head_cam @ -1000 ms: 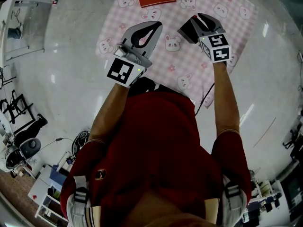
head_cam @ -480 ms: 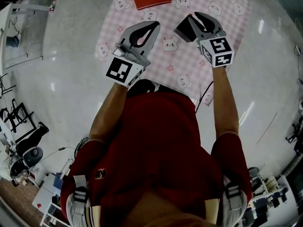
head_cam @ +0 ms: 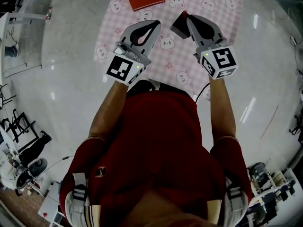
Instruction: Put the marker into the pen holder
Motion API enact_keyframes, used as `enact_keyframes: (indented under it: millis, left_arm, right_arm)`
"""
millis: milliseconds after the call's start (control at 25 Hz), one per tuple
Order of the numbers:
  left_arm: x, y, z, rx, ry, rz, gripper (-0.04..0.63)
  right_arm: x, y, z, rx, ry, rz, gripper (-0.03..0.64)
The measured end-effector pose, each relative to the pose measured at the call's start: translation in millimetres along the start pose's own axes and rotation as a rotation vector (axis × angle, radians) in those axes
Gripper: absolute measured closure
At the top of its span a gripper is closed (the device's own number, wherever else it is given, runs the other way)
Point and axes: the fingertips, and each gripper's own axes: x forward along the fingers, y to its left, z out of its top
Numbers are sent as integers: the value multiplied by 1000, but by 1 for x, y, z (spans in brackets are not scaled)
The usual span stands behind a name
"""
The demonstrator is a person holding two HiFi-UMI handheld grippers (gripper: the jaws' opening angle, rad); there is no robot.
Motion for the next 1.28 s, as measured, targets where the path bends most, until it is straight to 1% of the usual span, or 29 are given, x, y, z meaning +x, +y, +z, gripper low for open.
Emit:
enact_keyframes:
  millis: [280,440,840,1040,1280]
  left_arm:
    - [-5,-14,12,5,-26,-40,589]
    - [-11,-24,21,12,-44,-64,589]
    - [-26,-46,29,24,-77,-100,589]
    - [-37,-55,30,25,-81,-117,589]
    - [-41,-62,39,24,-107,-133,589]
  right_arm:
    - [-27,37,32,31,-98,12,617]
    - [-41,56,44,55,-141,11,617]
    - [-67,81,52,64,-203,0,617]
    - [-75,94,50,74,-221,-8,618]
    - [-84,99,53,62,-236,-35,618]
